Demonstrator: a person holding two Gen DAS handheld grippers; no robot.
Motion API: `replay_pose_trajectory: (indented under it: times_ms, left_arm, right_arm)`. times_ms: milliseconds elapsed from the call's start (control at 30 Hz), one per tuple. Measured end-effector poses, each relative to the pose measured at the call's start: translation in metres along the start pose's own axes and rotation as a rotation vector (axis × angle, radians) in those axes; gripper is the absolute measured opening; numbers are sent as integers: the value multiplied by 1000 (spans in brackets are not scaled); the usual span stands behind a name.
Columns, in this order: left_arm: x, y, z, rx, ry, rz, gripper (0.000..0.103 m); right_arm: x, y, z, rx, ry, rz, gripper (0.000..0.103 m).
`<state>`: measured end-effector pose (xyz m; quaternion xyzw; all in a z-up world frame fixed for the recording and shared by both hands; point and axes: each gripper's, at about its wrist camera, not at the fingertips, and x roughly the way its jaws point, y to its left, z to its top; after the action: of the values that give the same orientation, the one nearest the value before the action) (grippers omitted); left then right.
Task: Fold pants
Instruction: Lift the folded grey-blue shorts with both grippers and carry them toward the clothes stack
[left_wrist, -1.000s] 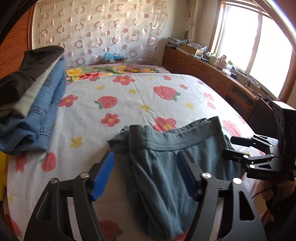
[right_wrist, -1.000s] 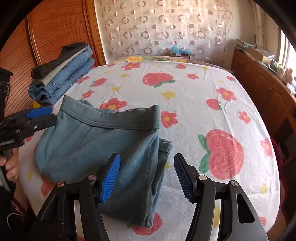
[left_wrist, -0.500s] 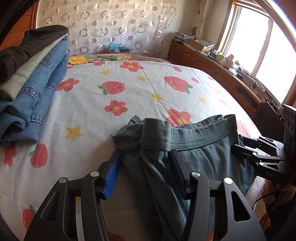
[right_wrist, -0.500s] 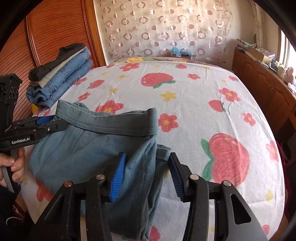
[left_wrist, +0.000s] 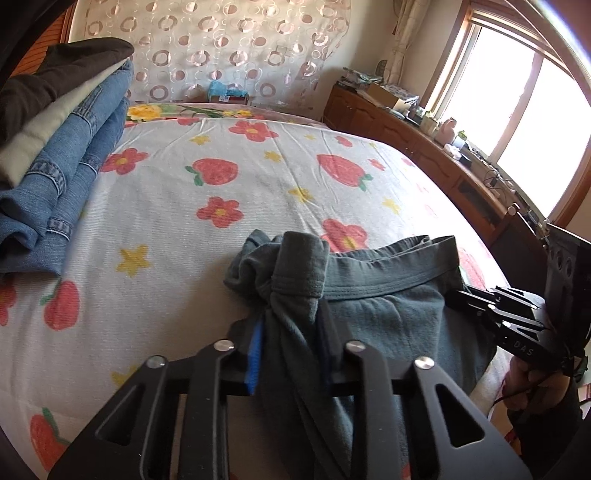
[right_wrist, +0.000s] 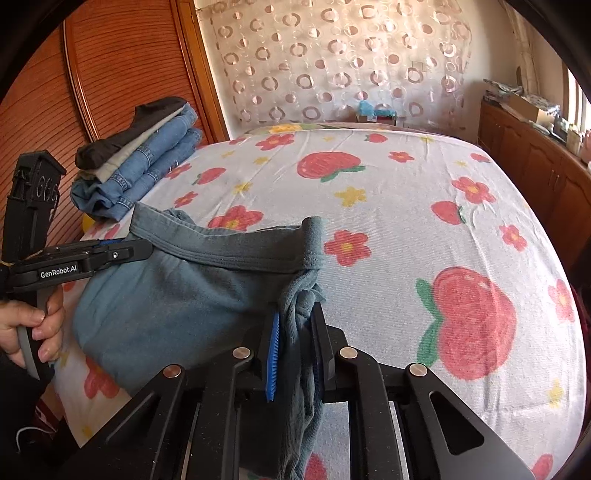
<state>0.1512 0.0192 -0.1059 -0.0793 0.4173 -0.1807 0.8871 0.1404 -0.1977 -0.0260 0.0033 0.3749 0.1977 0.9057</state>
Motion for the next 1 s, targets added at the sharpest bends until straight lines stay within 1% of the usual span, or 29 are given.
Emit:
replay_pose_trajectory:
  times_ms: [67, 267, 433, 633, 833, 1000]
  left_arm:
    - [-3, -3, 0, 4, -14, 8, 18]
    - [-26, -14, -1, 7, -88, 4, 16]
    - [-50, -28, 1, 43, -140, 5, 15]
    - [-75, -40, 11, 70, -205, -7, 15]
    - [-97, -48, 22, 95, -267, -10, 15]
    - [-113, -51, 29, 108, -311, -5, 15]
  right_arm:
    - [-1, 0, 0, 7, -6, 5, 13]
    - [-14, 2, -2, 14, -43, 22, 11]
    - [-32, 6, -1, 8, -87, 29, 11]
    - [-56, 7, 5, -8, -146, 35, 11]
    - [-83, 10, 14, -37, -206, 37, 11]
    - [-97, 14, 20, -63, -244, 38, 11]
